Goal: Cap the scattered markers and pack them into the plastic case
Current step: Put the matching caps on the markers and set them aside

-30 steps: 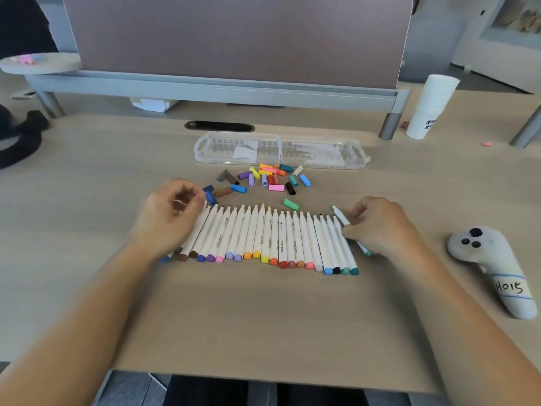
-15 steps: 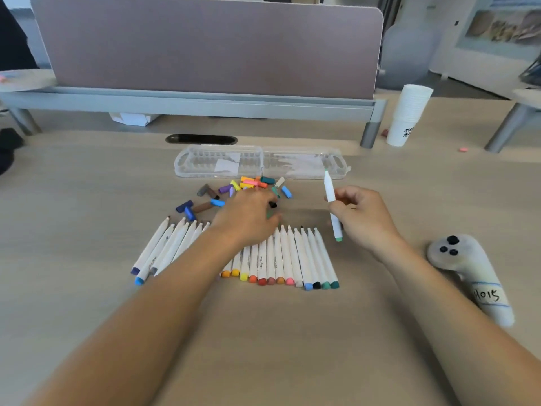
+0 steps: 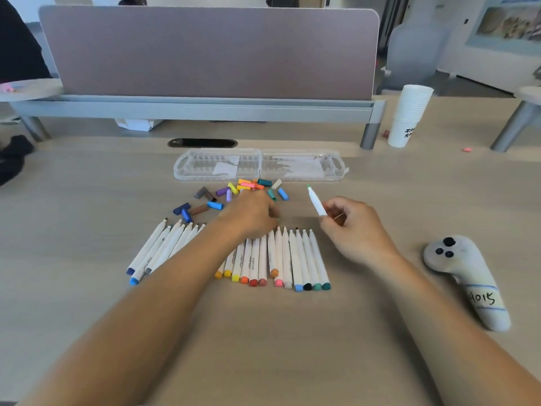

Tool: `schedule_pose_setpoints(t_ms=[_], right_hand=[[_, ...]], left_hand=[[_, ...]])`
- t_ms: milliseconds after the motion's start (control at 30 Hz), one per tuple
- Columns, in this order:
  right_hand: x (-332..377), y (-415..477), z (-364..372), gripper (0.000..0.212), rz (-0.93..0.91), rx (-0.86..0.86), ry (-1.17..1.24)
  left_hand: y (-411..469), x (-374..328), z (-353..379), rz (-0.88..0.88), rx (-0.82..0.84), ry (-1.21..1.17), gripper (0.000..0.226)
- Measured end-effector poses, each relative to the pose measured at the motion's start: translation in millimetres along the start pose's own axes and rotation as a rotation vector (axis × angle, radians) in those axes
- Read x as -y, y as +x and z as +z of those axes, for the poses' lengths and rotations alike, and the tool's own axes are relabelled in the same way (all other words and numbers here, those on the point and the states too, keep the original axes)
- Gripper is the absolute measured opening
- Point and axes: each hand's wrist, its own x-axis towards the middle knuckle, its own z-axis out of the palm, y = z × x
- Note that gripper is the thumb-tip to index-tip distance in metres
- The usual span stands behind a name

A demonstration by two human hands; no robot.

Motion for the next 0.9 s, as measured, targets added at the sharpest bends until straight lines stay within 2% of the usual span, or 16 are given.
schedule_pose_setpoints(t_ms=[67, 133, 300, 433, 500, 567, 700, 767, 900], right_hand=[[1, -1, 0, 0.010, -0.006, 0.009, -0.008], [1, -3, 0, 0.010, -0.015, 0.006, -0.008], [1, -5, 3, 0.013, -0.072, 0.032, -0.017], [9, -11, 8, 0.014, -0.134, 0.078, -0.021], [16, -12, 13, 0.015, -0.145, 0.081, 0.001], [27, -9, 16, 0.015, -0.126, 0.076, 0.002], [49, -13, 25, 0.030, -0.163, 0.075, 0.122], [51, -23, 32, 0.029, -0.198, 0.073, 0.172], [45, -36, 37, 0.029, -0.288, 0.094, 0.063]], left_hand=[[0, -2, -3, -0.004, 0.020, 0.025, 0.018], [-5, -4, -6, 0.014, -0.038, 0.049, 0.017], [-37, 11, -15, 0.148, -0.405, -0.262, 0.019], [-56, 28, -21, 0.165, -0.403, -0.381, 0.013], [-62, 33, -20, 0.118, -0.424, -0.564, 0.015], [-67, 33, -18, 0.037, -0.425, -0.877, 0.012], [-73, 26, -16, -0.085, -0.388, -1.431, 0.009], [-73, 23, -16, -0.097, -0.389, -1.580, 0.008], [-75, 20, -18, -0.078, -0.392, -1.709, 0.008]])
